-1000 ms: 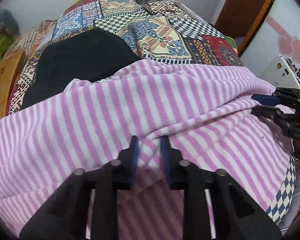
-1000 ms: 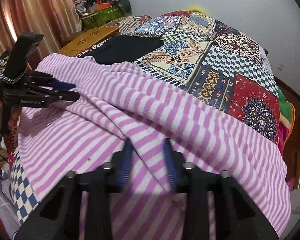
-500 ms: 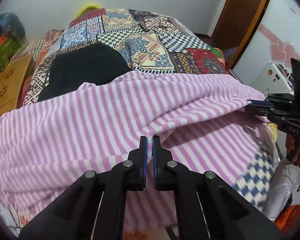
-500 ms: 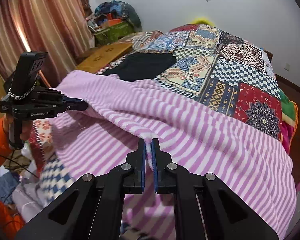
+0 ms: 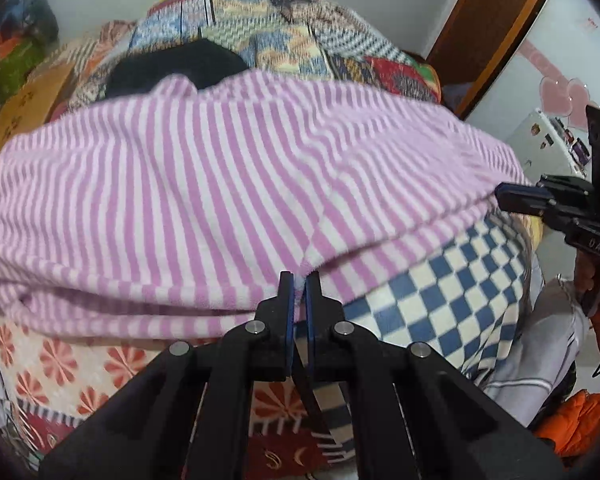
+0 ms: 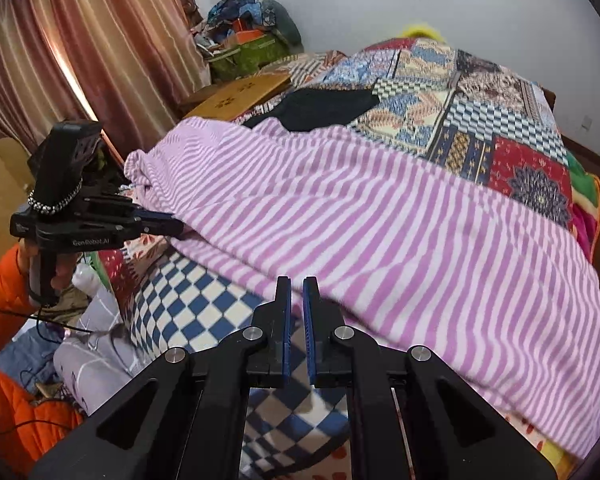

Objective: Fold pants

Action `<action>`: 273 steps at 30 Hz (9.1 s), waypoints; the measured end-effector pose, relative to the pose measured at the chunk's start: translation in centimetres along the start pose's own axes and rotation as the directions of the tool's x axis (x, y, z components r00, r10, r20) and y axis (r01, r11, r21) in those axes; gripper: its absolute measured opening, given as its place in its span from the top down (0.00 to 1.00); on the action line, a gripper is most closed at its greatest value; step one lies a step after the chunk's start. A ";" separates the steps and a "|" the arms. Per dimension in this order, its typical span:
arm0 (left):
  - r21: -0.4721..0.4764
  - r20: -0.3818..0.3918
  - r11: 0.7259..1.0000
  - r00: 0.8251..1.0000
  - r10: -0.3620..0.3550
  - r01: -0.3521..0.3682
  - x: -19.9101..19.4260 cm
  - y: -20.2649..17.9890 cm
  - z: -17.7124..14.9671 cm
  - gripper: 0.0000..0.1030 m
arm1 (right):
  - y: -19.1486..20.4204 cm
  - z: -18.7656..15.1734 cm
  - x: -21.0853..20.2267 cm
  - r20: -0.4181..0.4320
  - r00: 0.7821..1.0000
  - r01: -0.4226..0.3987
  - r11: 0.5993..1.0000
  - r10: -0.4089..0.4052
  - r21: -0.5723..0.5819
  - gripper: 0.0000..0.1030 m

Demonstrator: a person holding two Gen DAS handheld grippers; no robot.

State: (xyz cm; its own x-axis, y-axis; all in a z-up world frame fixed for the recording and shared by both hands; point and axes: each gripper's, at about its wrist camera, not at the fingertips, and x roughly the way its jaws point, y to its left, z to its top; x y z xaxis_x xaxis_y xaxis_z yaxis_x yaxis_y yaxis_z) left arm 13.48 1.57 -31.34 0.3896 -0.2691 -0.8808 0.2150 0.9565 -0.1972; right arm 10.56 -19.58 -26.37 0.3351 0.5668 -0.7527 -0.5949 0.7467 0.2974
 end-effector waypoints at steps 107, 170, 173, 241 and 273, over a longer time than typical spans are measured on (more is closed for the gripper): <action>-0.020 0.034 0.994 0.994 0.105 -0.104 4.3 -5.7 10.9 0.48 | -24.7 -10.7 -10.9 -0.042 0.885 0.402 0.715 -0.465 0.572 0.54; -0.389 0.010 0.836 0.906 0.424 -0.387 -4.6 26.7 -3.7 0.20 | 1.3 16.4 11.1 0.016 1.000 0.027 0.999 -0.026 -0.030 0.53; -0.386 0.061 0.859 0.920 0.387 -0.336 -4.3 27.4 -2.8 0.20 | 3.0 17.8 15.0 -0.045 0.999 -0.015 0.998 0.012 -0.064 0.53; -0.057 0.203 0.983 0.962 0.183 -0.175 -1.7 -0.7 8.2 0.42 | -10.4 -2.4 -10.6 0.109 0.908 0.360 0.887 -0.404 0.290 0.47; 0.024 0.042 0.999 0.999 0.032 -0.033 7.1 5.9 20.6 0.47 | -10.5 4.2 2.3 0.034 0.986 0.155 0.976 -0.162 0.153 0.46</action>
State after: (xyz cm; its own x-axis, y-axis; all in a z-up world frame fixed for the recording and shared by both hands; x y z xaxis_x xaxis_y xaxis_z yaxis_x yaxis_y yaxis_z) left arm 35.98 3.01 -29.89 0.4335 -0.2427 -0.8679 0.2231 0.9620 -0.1576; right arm 20.63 -24.64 -28.69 0.4519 0.4500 -0.7702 -0.4170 0.8698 0.2636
